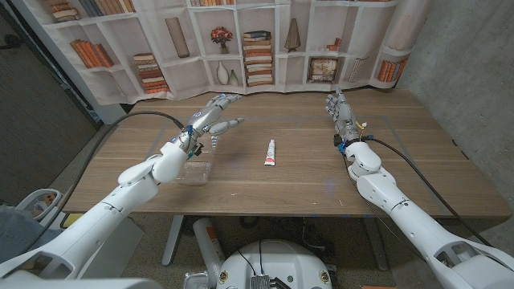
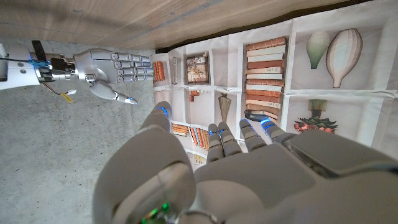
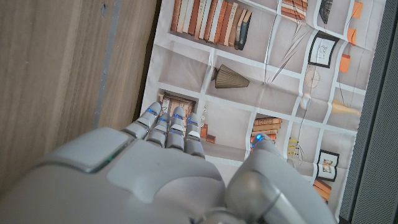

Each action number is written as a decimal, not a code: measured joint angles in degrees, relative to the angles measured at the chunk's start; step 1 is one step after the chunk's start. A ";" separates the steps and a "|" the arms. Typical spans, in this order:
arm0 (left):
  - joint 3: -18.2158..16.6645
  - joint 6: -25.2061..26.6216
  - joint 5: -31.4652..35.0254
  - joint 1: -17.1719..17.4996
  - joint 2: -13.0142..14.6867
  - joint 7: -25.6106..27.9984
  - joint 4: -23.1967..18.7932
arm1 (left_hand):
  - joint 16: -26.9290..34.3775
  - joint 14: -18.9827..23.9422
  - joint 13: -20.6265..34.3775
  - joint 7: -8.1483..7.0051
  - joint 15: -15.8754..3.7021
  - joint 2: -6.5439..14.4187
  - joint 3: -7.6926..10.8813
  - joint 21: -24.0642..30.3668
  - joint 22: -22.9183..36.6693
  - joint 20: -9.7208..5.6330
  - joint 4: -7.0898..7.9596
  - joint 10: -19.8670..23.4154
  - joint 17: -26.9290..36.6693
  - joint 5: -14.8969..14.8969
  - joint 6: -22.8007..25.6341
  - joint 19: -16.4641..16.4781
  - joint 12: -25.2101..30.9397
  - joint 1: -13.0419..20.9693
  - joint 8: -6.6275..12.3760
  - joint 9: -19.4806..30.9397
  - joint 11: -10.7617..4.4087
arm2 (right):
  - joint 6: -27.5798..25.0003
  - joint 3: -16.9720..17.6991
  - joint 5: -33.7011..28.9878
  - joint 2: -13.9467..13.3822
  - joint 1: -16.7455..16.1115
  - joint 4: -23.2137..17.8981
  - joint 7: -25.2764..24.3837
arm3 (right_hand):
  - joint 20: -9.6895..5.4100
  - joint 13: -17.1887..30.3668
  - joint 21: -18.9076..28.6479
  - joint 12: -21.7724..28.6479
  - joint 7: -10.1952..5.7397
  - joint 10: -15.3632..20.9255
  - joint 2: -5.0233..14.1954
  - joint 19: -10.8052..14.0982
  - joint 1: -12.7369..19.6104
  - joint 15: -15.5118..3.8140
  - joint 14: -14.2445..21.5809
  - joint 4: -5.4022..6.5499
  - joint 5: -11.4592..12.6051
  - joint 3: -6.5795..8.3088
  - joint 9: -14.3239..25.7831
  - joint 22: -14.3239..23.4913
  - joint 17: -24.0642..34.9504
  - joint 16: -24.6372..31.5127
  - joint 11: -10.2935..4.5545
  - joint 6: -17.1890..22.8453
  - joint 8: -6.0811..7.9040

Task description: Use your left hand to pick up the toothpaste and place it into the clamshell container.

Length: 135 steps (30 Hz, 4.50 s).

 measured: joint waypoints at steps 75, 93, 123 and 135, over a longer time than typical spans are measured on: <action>5.89 5.16 12.08 -4.15 7.16 -4.84 -6.90 | -0.45 0.61 0.00 -4.32 -0.02 -1.70 1.13 -2.54 0.00 -0.16 -2.97 1.10 0.02 0.00 0.39 2.23 -1.65 8.79 -0.62 0.28 -2.15 | 1.68 0.38 -0.18 0.75 0.08 -0.07 -0.78 | 0.00 0.29 -1.43 -0.45 0.00 -0.01 0.00 0.63 0.00 -0.20 0.20 -0.32 -0.40 -0.32 0.07 -0.01 0.27 -0.23 0.00 -0.01 -0.38; 8.34 5.17 16.61 -7.04 7.42 -6.40 -7.08 | -0.44 0.61 0.00 -6.25 -0.02 -2.03 1.37 -2.93 0.30 -0.19 -3.20 0.47 0.03 0.00 -0.11 2.89 -2.10 11.18 -1.09 0.28 -2.77 | 2.21 0.91 0.04 0.74 -0.51 -0.33 -1.19 | 0.00 0.29 -2.04 -0.45 0.00 -0.01 0.00 0.62 0.00 -0.20 0.20 -0.32 -0.39 -0.32 0.06 -0.01 0.26 -0.23 0.00 -0.01 -0.38; 11.20 6.56 22.54 -10.30 7.95 -11.51 -9.00 | -0.44 0.57 0.00 -7.15 -0.06 -3.29 2.08 -4.24 0.29 0.52 -3.91 -0.88 0.03 -0.32 -2.68 4.22 -2.49 18.82 -1.82 0.27 -3.08 | 3.24 1.35 0.82 1.47 -0.33 0.61 -0.90 | 0.00 0.27 -2.48 -0.45 0.00 0.30 0.38 0.60 0.38 0.10 0.51 -0.55 -0.61 -0.56 0.06 -0.01 0.26 -0.23 -0.31 -0.01 -0.38; 12.68 7.27 25.93 -11.64 8.18 -15.60 -10.87 | -0.80 -0.47 0.00 -7.64 -0.04 -4.28 1.91 -5.34 0.28 1.27 -3.74 -1.79 0.03 -0.74 -3.65 3.46 -2.49 20.87 -1.96 0.56 -3.13 | 4.10 1.43 1.11 2.03 0.34 1.83 -0.32 | 0.00 0.27 -2.48 -0.45 0.00 0.30 0.38 0.60 0.37 0.10 0.51 -0.55 -0.61 -0.55 0.06 -0.01 0.26 -0.23 -0.31 -0.01 -0.38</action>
